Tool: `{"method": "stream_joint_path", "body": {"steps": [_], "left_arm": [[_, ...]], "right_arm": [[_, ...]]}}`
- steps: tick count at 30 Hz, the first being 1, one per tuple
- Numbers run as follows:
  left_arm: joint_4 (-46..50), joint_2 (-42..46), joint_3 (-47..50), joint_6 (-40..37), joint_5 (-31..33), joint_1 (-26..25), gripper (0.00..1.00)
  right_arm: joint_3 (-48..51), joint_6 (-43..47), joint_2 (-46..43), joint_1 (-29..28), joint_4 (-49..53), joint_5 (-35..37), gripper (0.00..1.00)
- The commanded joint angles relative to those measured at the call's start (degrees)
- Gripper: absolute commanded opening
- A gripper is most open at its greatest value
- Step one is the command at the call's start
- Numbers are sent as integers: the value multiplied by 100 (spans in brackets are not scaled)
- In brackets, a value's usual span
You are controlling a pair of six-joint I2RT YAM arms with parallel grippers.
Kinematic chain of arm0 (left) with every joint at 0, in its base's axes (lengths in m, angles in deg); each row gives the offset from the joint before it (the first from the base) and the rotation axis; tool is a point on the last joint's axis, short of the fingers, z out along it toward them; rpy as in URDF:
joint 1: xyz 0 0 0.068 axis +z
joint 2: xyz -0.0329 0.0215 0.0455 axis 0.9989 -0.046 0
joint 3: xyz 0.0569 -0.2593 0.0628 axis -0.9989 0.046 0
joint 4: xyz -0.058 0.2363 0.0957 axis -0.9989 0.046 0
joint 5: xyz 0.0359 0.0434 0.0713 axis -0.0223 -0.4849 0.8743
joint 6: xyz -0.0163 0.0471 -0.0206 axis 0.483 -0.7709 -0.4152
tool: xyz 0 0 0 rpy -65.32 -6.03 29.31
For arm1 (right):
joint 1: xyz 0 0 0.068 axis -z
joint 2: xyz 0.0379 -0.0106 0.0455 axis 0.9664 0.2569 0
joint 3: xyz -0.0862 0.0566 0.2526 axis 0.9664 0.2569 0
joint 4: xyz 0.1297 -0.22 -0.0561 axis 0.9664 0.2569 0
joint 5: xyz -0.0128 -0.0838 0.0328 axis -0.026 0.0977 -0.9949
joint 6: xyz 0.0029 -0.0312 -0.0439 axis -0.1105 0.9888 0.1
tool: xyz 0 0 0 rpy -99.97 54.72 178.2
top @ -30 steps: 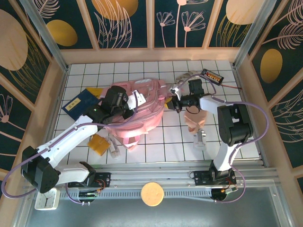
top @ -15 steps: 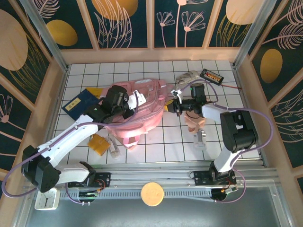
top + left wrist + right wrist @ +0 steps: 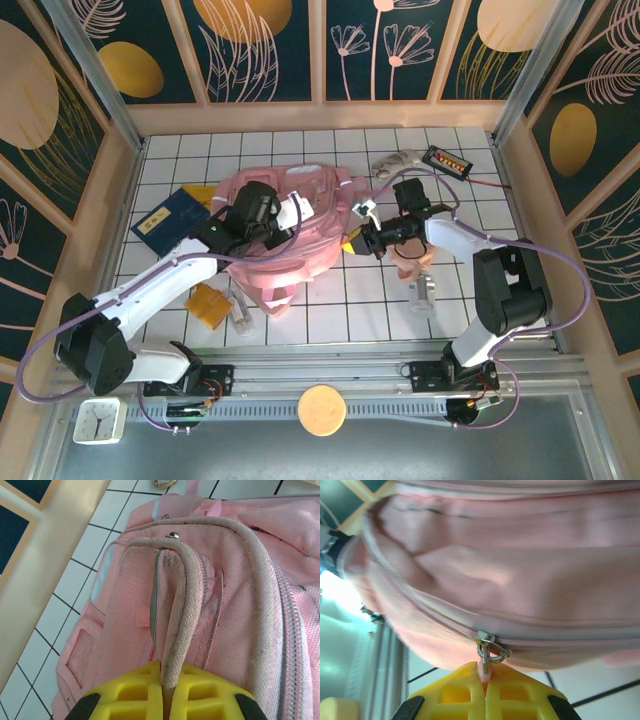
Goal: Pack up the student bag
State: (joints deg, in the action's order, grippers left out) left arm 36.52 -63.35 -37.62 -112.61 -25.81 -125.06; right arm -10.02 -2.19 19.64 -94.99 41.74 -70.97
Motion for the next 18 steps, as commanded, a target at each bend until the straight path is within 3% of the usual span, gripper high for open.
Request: {"method": "stream_joint_path", "body": {"steps": [1, 4, 8, 12, 16, 17, 18], "left_arm": [[-691, -65, -163, 269, 742, 53, 0], [-667, -140, -227, 389, 823, 49, 0], [-512, -404, -557, 970, 682, -87, 0], [-552, -783, -811, 1481, 855, -522, 0], [-573, -1106, -1083, 2056, 1021, -687, 0], [-564, -1146, -1146, 2200, 981, -687, 0], [-571, -1179, -1204, 2334, 921, -682, 0]], "right_arm": [[-154, 363, -178, -76, 1151, -787, 0], [102, -195, -312, -215, 761, -1099, 0], [713, -2706, -381, -667, -1667, -1298, 0], [1743, -6487, -227, -1024, -6357, -1017, 0], [2275, -9968, 778, -1115, -11092, -212, 0], [2261, -10480, 1065, -1321, -11883, 33, 0], [2155, -10635, 1281, -1508, -12000, 291, 0]]}}
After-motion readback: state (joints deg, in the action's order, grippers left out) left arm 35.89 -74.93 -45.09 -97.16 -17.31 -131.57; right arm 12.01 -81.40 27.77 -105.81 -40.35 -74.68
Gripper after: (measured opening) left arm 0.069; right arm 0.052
